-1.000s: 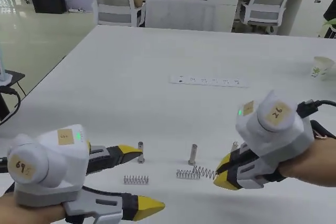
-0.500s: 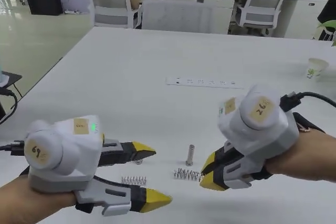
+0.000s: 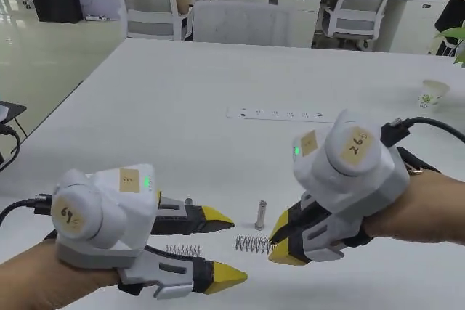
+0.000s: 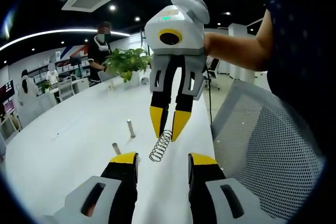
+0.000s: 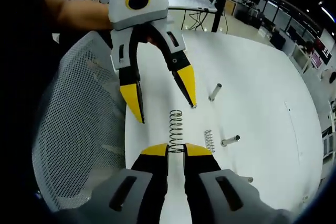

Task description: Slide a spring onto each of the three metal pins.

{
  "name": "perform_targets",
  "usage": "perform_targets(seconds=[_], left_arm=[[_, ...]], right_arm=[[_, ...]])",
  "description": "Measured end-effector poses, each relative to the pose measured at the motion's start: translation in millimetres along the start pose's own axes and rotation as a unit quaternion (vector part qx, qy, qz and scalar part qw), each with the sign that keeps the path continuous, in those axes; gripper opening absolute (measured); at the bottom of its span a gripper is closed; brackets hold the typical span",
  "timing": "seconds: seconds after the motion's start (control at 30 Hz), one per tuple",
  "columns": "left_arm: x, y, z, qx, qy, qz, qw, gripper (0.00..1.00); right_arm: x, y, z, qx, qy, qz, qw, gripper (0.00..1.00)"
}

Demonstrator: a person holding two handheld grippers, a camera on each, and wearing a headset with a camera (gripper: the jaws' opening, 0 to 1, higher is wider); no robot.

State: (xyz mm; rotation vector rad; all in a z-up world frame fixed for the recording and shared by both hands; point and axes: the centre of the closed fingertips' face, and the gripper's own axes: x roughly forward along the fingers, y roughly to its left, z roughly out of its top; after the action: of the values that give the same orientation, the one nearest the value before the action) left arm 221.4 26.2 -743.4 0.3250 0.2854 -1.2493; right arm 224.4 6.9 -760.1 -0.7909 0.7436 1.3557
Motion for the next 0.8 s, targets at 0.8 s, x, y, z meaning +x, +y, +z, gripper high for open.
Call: perform_targets(seconds=[0.8], left_arm=[[7.2, -13.7, -7.7, 0.049, 0.033, -0.026, 0.9979, 0.03]], right_arm=[[-4.9, 18.6, 1.2, -0.015, 0.01, 0.037, 0.9991, 0.08]])
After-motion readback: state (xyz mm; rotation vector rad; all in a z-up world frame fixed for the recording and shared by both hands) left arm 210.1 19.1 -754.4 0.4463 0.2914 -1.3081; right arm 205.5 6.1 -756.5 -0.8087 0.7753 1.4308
